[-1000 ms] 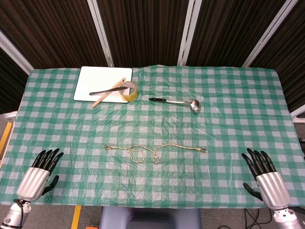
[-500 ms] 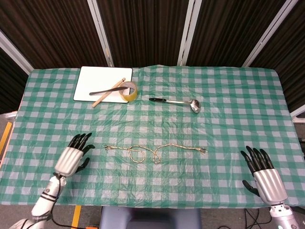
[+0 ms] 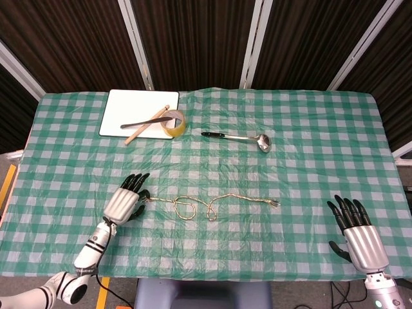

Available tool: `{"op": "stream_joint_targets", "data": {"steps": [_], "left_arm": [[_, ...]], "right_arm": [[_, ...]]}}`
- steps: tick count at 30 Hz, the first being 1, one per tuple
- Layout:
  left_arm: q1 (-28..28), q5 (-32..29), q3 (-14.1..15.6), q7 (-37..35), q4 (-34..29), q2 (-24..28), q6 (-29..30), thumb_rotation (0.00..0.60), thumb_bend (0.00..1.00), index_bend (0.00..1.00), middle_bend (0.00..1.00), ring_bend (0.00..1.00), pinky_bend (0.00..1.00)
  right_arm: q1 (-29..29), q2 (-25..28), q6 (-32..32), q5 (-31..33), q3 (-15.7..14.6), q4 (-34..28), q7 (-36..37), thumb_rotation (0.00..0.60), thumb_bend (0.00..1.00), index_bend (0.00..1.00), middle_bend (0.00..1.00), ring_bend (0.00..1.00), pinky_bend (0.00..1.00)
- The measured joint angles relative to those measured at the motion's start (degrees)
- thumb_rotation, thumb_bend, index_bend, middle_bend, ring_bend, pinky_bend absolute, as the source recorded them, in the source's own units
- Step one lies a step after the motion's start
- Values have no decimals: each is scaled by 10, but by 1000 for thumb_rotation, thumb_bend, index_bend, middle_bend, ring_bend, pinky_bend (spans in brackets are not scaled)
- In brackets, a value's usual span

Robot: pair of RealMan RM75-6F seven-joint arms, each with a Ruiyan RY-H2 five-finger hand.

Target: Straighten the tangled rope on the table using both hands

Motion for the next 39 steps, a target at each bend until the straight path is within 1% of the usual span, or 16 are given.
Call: {"op": "stream_joint_targets", "data": {"steps": [6, 13, 19, 25, 30, 34, 39], "left_arm": [[-10, -6, -1, -6, 14, -16, -5, 600, 390, 458, 47, 0, 93], [-26, -24, -4, -7, 64, -53, -15, 600, 387, 426, 48, 0, 93], [-34, -35, -5, -6, 92, -68, -19, 600, 386, 428, 49, 0, 94], [-37, -40, -2, -9, 102, -72, -14, 600, 390, 513, 60, 0, 95], [-38, -40, 1, -10, 106, -74, -8, 600, 386, 563, 70, 0, 97], [-39, -43, 3, -10, 110, -76, -8, 600, 385, 593, 74, 0, 99], [-39, -40, 5, -10, 106, -74, 3, 600, 384, 608, 82, 0, 100]], "right_arm": [[2, -1, -9, 6, 0, 1, -3, 600, 284, 0, 0, 0, 0], [3, 5, -11, 11, 0, 0, 8, 600, 285, 0, 0, 0, 0], [3, 6, -13, 12, -1, -1, 7, 600, 283, 0, 0, 0, 0], [4, 5, -14, 13, -1, -1, 4, 600, 284, 0, 0, 0, 0], [5, 4, -17, 14, -1, -1, 2, 600, 284, 0, 0, 0, 0], [5, 5, -16, 14, -1, -1, 2, 600, 284, 0, 0, 0, 0], [6, 3, -19, 14, -2, 0, 0, 600, 284, 0, 0, 0, 0]]}}
